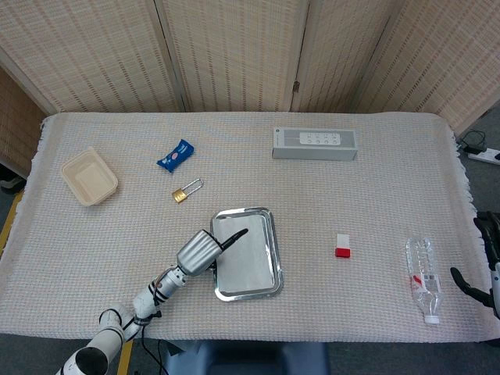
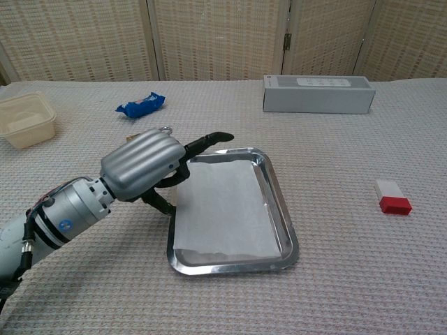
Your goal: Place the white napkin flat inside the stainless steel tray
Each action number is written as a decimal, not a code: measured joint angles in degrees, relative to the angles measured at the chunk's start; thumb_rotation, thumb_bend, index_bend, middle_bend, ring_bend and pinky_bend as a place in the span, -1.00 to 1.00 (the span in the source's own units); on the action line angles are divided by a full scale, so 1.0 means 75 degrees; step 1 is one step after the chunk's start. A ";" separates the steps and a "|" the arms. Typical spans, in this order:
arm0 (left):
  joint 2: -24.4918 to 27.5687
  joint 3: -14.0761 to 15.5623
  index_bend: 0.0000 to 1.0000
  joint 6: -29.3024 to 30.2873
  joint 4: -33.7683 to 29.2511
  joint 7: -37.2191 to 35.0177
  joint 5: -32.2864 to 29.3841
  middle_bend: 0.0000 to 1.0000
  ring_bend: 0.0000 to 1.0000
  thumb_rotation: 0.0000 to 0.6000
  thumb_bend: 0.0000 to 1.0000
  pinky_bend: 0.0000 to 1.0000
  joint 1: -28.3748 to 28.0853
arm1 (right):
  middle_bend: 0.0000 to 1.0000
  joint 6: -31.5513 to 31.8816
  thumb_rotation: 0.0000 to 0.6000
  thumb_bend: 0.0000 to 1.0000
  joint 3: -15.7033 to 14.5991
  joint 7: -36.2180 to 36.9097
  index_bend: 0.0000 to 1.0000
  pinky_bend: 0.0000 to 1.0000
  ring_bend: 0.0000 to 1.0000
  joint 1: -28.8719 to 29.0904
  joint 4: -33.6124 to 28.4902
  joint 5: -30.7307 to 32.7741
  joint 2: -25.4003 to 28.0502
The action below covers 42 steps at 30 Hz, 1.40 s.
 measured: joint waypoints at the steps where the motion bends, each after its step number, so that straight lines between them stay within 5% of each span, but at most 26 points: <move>1: 0.0038 0.0010 -1.00 -0.0002 -0.0048 0.0085 0.0013 1.00 0.97 1.00 -0.75 1.00 -0.0017 | -1.00 0.0001 1.00 -0.35 -0.0004 -0.0001 -1.00 -1.00 -1.00 0.0000 -0.0007 -0.0012 0.0001; 22: 0.1123 0.0363 -0.99 0.0286 -0.1756 0.3006 0.0582 1.00 0.96 1.00 -0.74 1.00 -0.0243 | -1.00 0.0305 1.00 -0.35 -0.0134 0.0111 -1.00 -1.00 -1.00 -0.0157 -0.0107 -0.0367 0.0118; 42: 0.2576 0.0029 -0.98 -0.0118 -0.4167 0.4510 0.0703 1.00 0.96 1.00 -0.76 1.00 -0.0573 | -1.00 0.0329 1.00 -0.35 -0.0157 0.0149 -1.00 -1.00 -1.00 -0.0175 -0.0132 -0.0428 0.0159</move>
